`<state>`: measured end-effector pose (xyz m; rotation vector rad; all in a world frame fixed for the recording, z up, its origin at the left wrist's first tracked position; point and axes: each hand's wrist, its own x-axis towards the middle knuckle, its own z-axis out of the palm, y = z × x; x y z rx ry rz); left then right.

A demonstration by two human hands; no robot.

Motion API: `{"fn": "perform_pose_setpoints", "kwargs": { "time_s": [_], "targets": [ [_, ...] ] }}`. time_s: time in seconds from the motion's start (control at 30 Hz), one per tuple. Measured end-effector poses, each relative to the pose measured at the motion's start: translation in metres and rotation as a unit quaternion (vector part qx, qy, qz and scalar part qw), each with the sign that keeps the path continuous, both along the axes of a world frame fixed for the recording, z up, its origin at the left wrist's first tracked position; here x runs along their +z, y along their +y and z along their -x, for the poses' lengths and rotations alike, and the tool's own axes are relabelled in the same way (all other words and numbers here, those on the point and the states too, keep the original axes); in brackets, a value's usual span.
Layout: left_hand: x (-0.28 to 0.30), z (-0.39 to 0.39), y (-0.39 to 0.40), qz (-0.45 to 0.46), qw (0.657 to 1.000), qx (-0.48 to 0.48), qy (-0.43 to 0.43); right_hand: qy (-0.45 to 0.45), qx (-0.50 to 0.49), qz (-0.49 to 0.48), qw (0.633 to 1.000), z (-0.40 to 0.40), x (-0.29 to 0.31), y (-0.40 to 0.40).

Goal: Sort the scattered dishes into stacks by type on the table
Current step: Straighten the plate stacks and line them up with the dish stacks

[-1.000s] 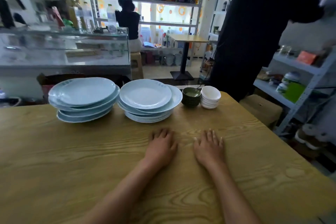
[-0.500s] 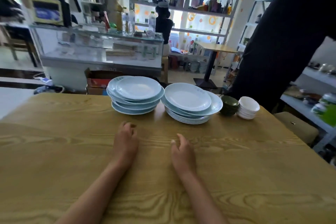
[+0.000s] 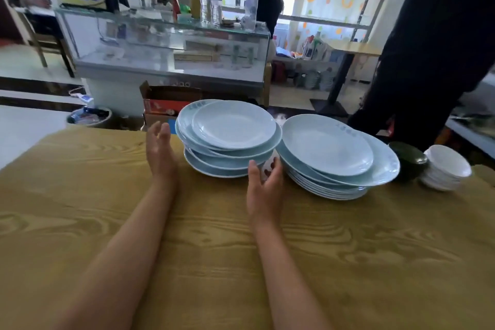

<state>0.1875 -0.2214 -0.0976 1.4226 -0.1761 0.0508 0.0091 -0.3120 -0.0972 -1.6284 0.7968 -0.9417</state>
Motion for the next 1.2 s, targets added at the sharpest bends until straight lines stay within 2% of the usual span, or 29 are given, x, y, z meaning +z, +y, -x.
{"fn": "perform_pose_setpoints", "kwargs": {
  "time_s": [0.07, 0.17, 0.3, 0.4, 0.63, 0.87, 1.07, 1.2],
  "targets": [
    [0.003, -0.017, -0.011, 0.011, 1.0, -0.01, -0.013, -0.01, -0.006, 0.009, 1.0, -0.006, -0.004, -0.004],
    [0.009, -0.036, -0.02, 0.08, 0.997, 0.002, 0.013, -0.015, -0.003, 0.015, 1.0, -0.009, -0.01, -0.009],
    [0.007, -0.053, -0.025, 0.066, 0.988, -0.133, 0.035, -0.044, 0.014, 0.009, 0.999, -0.014, -0.01, -0.011],
    [0.012, -0.057, -0.029, 0.022, 0.973, -0.229, 0.005, -0.046, 0.023, 0.015, 0.999, -0.018, -0.008, -0.013],
    [0.025, -0.048, -0.039, -0.049, 0.99, -0.13, -0.005, -0.078, 0.031, -0.006, 0.996, -0.017, -0.008, -0.014],
    [0.022, -0.051, -0.038, -0.097, 0.987, -0.122, -0.033, -0.089, 0.035, -0.018, 0.995, -0.019, -0.008, -0.014],
    [0.023, -0.048, -0.037, -0.061, 0.992, -0.112, -0.015, -0.075, 0.04, -0.006, 0.996, -0.021, -0.011, -0.014],
    [0.021, -0.047, -0.04, -0.079, 0.988, -0.129, -0.023, -0.075, 0.044, -0.01, 0.996, -0.019, -0.011, -0.013]
  ]
}}
